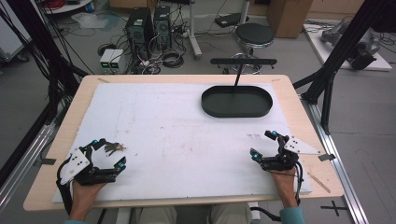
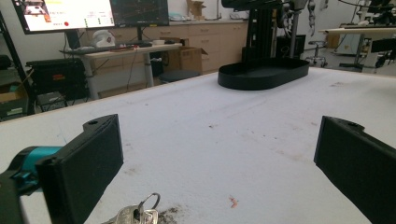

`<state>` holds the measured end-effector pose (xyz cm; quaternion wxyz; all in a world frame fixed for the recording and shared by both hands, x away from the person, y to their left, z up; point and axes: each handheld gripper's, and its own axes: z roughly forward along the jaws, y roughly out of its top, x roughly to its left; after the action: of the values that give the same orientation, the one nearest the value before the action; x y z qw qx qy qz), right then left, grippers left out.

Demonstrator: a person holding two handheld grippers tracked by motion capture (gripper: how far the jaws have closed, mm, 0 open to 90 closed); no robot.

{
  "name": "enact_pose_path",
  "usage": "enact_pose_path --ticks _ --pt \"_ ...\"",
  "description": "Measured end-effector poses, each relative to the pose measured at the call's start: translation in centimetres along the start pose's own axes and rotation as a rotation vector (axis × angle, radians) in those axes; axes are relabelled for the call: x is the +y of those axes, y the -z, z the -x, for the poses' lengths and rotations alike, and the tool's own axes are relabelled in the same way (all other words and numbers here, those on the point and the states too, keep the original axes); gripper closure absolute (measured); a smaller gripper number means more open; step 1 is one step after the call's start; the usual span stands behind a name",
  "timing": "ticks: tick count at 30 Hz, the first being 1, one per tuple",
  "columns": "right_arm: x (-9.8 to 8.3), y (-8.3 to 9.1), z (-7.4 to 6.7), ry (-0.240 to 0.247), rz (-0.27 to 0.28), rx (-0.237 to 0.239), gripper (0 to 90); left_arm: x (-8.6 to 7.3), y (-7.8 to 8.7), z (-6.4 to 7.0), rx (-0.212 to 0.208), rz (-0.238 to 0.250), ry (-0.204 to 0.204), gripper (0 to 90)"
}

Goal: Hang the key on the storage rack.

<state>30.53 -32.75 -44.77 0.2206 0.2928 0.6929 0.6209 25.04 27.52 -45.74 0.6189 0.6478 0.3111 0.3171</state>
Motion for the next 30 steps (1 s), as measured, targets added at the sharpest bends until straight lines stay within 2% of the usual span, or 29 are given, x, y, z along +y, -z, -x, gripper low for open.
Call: enact_pose_path --ticks 9,11,18,19,22,25,27,30 --pt "0.0 0.0 -0.2 0.015 -0.005 -0.011 0.6 0.0 -0.1 0.0 0.000 -0.014 0.005 1.7" --pt "0.0 0.0 -0.3 0.034 -0.003 -0.015 0.7 0.1 -0.2 -0.1 0.001 -0.015 0.011 1.7" --pt "0.0 0.0 -0.3 0.021 -0.004 -0.012 0.6 0.1 -0.1 -0.5 -0.013 -0.006 0.041 1.7" --pt "0.0 0.0 -0.3 0.020 -0.003 -0.012 0.6 0.1 0.0 -0.6 -0.008 -0.006 0.034 1.7" --pt "0.0 0.0 -0.3 0.021 -0.004 -0.011 0.6 0.6 0.0 -1.0 -0.011 -0.003 0.045 1.7" --pt "0.0 0.0 -0.3 0.021 -0.003 -0.011 0.6 1.4 -0.2 -1.6 -0.022 -0.040 0.018 1.7" --pt "0.0 0.0 -0.3 0.021 -0.004 -0.012 0.6 2.2 -0.3 -2.2 -0.034 -0.087 -0.003 1.7" --pt "0.0 0.0 -0.2 0.016 -0.004 -0.011 0.6 3.6 -0.7 -3.2 -0.091 -0.171 -0.004 1.7"
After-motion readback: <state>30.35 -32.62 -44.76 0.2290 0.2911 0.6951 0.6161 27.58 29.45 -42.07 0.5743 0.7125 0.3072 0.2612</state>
